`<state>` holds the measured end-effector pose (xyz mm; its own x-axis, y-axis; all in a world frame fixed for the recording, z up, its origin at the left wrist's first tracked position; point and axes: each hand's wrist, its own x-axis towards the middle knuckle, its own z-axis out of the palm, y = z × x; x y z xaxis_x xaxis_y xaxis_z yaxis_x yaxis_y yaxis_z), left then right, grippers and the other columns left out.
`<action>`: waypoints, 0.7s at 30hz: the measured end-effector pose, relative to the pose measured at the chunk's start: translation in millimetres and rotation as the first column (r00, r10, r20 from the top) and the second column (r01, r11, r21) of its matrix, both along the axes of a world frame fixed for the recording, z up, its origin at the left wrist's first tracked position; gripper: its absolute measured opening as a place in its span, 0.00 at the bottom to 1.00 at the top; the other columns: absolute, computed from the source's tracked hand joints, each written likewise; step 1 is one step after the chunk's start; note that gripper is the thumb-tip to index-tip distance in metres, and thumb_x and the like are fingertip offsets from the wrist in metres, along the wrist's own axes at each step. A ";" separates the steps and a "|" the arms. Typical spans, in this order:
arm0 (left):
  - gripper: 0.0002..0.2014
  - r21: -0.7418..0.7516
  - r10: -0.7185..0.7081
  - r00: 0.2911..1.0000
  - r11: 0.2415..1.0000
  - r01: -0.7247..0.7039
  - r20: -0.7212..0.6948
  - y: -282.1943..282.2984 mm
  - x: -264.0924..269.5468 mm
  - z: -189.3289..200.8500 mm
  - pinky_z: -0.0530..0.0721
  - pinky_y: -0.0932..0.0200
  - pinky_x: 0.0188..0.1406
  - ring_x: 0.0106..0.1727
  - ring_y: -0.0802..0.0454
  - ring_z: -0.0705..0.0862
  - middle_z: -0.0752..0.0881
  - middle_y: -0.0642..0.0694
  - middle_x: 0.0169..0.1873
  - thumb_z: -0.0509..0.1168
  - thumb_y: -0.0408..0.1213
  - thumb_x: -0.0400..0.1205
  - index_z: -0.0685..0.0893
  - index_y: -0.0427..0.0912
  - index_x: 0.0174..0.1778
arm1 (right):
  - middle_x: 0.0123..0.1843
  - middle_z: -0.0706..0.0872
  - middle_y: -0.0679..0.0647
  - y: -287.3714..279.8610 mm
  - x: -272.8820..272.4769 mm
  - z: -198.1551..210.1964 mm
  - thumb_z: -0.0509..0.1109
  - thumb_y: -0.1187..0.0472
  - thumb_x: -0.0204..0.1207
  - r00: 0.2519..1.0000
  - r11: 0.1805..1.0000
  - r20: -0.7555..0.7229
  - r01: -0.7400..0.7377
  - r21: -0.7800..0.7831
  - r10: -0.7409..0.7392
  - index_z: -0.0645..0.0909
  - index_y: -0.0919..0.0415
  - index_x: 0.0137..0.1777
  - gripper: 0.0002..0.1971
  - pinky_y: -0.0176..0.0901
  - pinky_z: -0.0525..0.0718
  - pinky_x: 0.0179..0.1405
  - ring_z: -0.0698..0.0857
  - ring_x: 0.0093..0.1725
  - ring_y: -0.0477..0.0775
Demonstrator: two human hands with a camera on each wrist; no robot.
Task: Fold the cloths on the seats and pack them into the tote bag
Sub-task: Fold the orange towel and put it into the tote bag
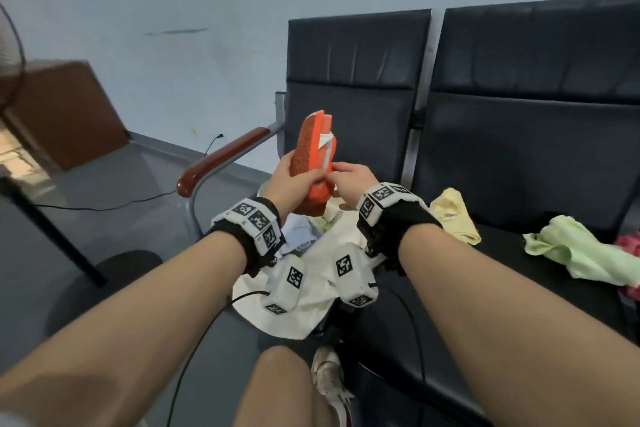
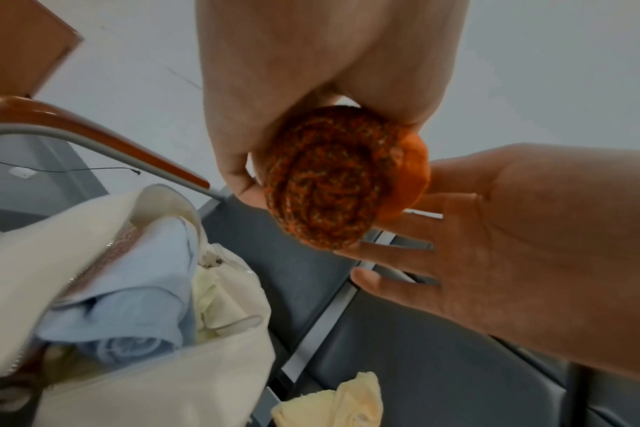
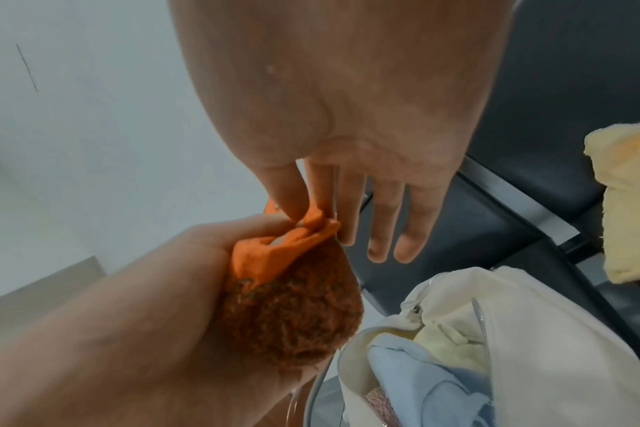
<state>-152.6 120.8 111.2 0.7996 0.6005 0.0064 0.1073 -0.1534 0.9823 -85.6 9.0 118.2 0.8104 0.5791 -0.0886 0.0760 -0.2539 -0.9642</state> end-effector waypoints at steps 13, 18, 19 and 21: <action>0.33 -0.118 0.026 0.995 0.992 -0.037 -0.100 51.6 34.3 -73.8 0.86 0.41 0.64 0.64 0.43 0.84 0.81 0.42 0.68 0.67 0.39 0.80 0.66 0.50 0.83 | 0.61 0.87 0.59 65.5 35.8 -73.5 0.64 0.62 0.84 1.000 0.997 0.004 -0.022 -0.072 0.023 0.82 0.59 0.69 0.16 0.54 0.81 0.68 0.84 0.62 0.60; 0.45 0.045 0.085 0.966 0.996 -0.076 -0.245 72.4 45.6 -105.3 0.79 0.43 0.72 0.68 0.44 0.80 0.78 0.46 0.69 0.73 0.55 0.67 0.62 0.56 0.81 | 0.62 0.87 0.58 83.7 46.7 -99.7 0.65 0.64 0.83 0.999 0.997 0.032 -0.023 -0.071 0.025 0.82 0.56 0.70 0.17 0.52 0.79 0.70 0.83 0.63 0.59; 0.42 0.097 0.086 0.957 0.993 -0.061 -0.278 75.6 47.7 -111.3 0.77 0.45 0.73 0.68 0.44 0.80 0.79 0.46 0.68 0.73 0.53 0.71 0.62 0.56 0.81 | 0.62 0.87 0.56 86.0 49.4 -106.7 0.65 0.62 0.83 0.997 0.995 0.059 -0.035 -0.098 0.041 0.82 0.55 0.71 0.17 0.50 0.78 0.70 0.83 0.63 0.58; 0.38 0.218 0.103 0.936 0.976 -0.029 -0.337 81.6 51.5 -124.5 0.76 0.49 0.72 0.67 0.42 0.80 0.79 0.43 0.68 0.71 0.47 0.78 0.60 0.56 0.82 | 0.59 0.87 0.54 87.4 53.3 -118.7 0.64 0.59 0.84 0.995 0.984 0.072 -0.058 -0.168 0.071 0.83 0.54 0.69 0.16 0.45 0.78 0.67 0.83 0.61 0.56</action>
